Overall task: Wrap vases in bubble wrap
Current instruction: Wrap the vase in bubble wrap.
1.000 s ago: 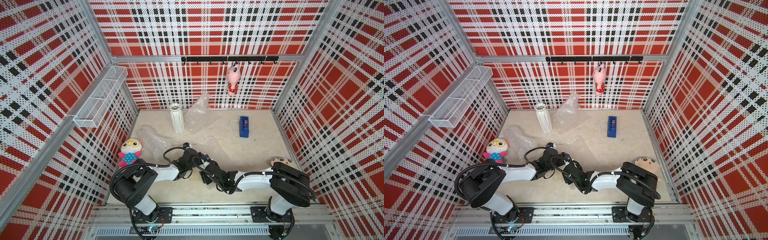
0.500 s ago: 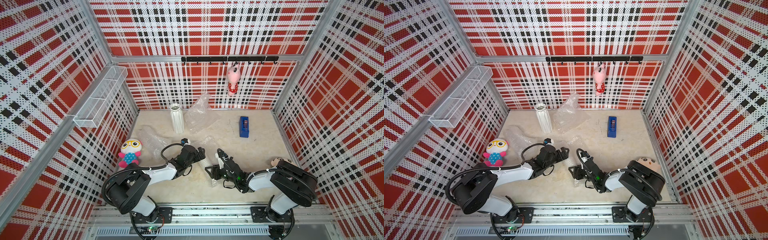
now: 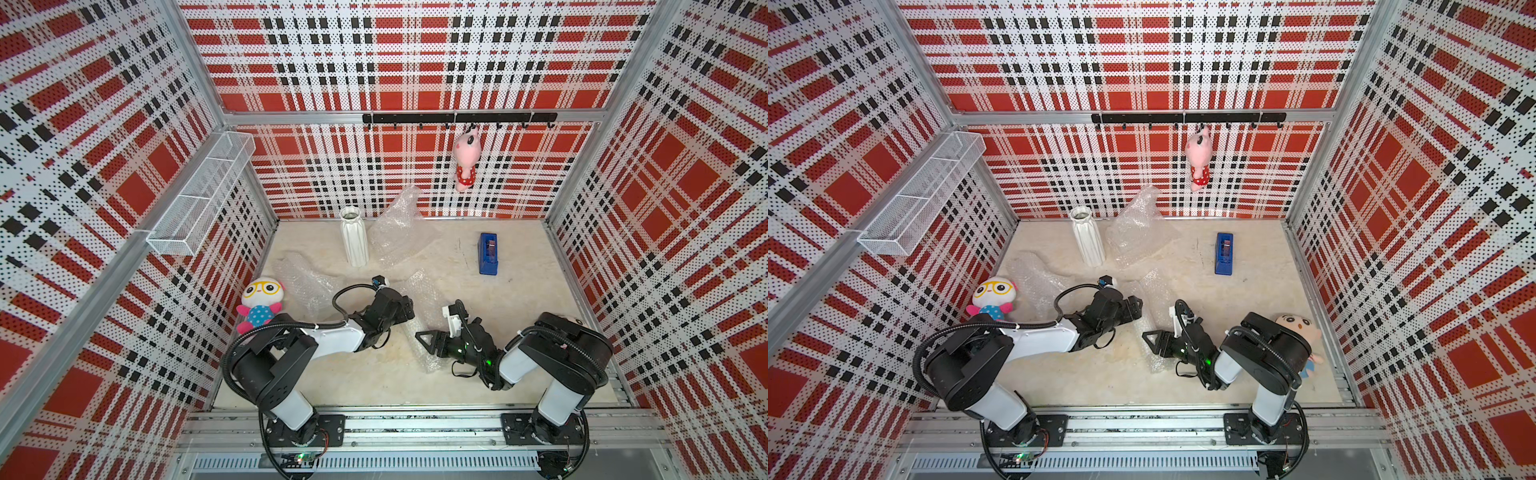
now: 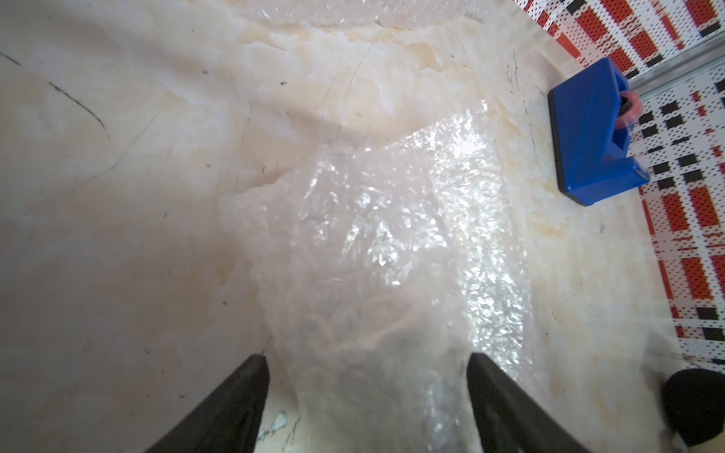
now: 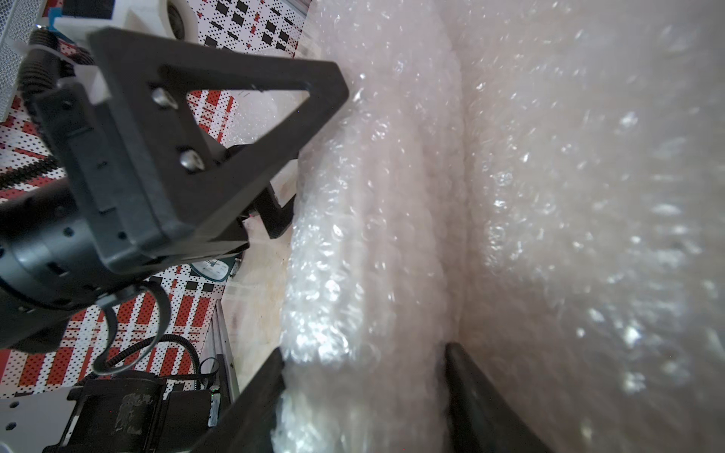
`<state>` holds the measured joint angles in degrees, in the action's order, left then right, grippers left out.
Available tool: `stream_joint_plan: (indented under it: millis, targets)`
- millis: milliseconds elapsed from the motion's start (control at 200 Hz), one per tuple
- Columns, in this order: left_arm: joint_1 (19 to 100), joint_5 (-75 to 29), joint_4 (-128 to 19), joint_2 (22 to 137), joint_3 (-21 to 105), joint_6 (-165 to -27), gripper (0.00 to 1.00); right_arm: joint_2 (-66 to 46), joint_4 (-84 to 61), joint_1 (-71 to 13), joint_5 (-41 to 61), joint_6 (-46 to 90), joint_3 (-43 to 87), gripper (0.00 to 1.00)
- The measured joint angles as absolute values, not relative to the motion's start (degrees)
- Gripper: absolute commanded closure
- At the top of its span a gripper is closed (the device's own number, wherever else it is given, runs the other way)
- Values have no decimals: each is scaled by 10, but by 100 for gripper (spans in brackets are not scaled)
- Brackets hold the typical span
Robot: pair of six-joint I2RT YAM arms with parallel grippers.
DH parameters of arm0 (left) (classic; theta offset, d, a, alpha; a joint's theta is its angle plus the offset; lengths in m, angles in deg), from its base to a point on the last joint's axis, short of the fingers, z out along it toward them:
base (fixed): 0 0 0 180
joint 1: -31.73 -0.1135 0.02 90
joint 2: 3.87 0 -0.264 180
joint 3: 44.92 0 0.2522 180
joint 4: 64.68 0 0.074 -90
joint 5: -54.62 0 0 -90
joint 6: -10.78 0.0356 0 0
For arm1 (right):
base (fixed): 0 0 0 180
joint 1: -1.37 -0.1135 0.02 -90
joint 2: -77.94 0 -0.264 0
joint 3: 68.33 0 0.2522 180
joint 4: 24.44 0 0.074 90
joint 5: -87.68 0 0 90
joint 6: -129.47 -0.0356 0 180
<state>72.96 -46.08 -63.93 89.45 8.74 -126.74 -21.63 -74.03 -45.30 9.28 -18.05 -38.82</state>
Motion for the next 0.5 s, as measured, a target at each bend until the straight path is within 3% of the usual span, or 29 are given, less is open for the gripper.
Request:
stream_joint_plan:
  millis: [271,501]
  targets:
    - [732,-458,-645,918,101,-1268,25,-168,-666,-453,68,-154,-388,22]
    - [734,-457,-652,929,106,-1269,24,-75,-524,-453,3,-80,-373,15]
